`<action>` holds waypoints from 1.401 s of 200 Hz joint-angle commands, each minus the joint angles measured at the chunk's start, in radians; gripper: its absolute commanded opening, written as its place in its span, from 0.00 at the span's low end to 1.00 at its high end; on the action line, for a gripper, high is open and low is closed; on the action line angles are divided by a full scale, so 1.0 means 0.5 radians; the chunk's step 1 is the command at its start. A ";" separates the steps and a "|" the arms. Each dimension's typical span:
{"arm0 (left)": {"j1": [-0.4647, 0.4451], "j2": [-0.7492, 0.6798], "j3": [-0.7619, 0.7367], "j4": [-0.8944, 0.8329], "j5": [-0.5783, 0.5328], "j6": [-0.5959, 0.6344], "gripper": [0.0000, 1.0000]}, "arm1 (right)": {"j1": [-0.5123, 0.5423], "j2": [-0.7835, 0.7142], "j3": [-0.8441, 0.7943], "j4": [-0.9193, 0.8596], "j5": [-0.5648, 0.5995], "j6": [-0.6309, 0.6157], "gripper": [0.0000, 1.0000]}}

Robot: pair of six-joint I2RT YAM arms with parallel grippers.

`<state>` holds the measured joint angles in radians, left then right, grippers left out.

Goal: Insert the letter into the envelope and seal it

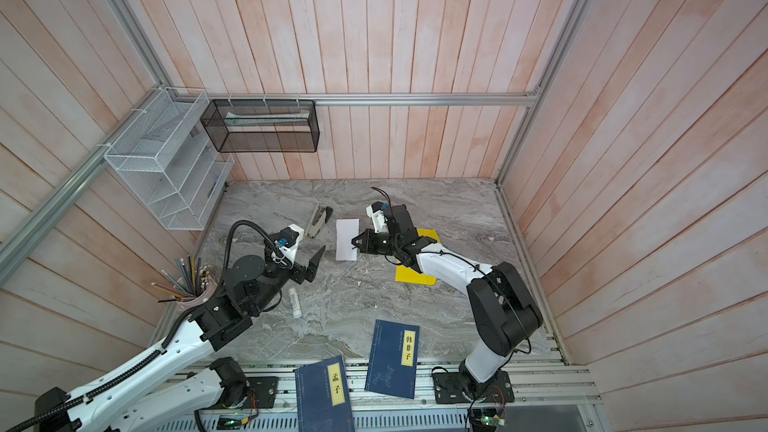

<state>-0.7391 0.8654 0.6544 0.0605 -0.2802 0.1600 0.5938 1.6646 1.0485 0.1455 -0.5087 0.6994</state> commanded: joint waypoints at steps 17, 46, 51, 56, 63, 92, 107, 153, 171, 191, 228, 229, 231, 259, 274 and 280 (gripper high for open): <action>-0.007 -0.049 -0.050 0.057 -0.069 -0.155 0.95 | 0.049 0.117 0.038 0.206 0.060 0.235 0.00; -0.005 -0.072 -0.081 0.060 -0.065 -0.199 0.94 | 0.106 0.250 0.097 0.240 0.068 0.345 0.00; -0.006 -0.074 -0.084 0.057 -0.063 -0.205 0.95 | 0.114 0.276 0.112 0.242 0.068 0.359 0.00; -0.005 -0.074 -0.084 0.059 -0.055 -0.210 0.94 | 0.126 0.301 0.131 0.243 0.069 0.374 0.00; -0.005 -0.077 -0.091 0.060 -0.048 -0.220 0.95 | 0.142 0.339 0.155 0.241 0.070 0.396 0.00; -0.005 -0.098 -0.115 0.074 -0.038 -0.246 0.94 | 0.201 0.506 0.273 0.256 0.055 0.521 0.00; -0.007 -0.096 -0.115 0.068 -0.030 -0.250 0.95 | 0.232 0.604 0.367 0.217 0.030 0.537 0.00; -0.007 -0.086 -0.083 0.023 0.002 -0.263 0.93 | 0.264 0.852 0.530 0.148 0.017 0.655 0.00; -0.007 -0.091 -0.085 0.026 0.007 -0.263 0.93 | 0.264 0.921 0.583 0.083 0.049 0.657 0.00; -0.005 -0.087 -0.082 0.015 0.017 -0.262 0.93 | 0.264 1.000 0.663 -0.025 0.051 0.616 0.00; -0.006 -0.086 -0.055 -0.035 0.024 -0.243 0.92 | 0.261 1.124 0.786 -0.252 0.047 0.491 0.05; -0.006 -0.086 -0.054 -0.037 0.024 -0.243 0.92 | 0.261 1.126 0.788 -0.256 0.049 0.488 0.06; -0.007 -0.089 -0.056 -0.037 0.022 -0.241 0.92 | 0.261 1.130 0.789 -0.265 0.051 0.484 0.07; -0.006 -0.135 -0.070 -0.027 -0.014 -0.217 0.92 | 0.254 1.131 0.799 -0.346 0.105 0.432 0.19; -0.007 -0.154 -0.077 -0.017 -0.017 -0.213 0.92 | 0.254 1.125 0.813 -0.391 0.133 0.402 0.26; -0.006 -0.157 -0.079 -0.015 -0.016 -0.207 0.92 | 0.254 1.122 0.820 -0.406 0.140 0.390 0.28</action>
<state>-0.7391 0.8112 0.6064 0.0441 -0.2749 0.0418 0.7238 2.2124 1.4349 0.0315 -0.4854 0.9421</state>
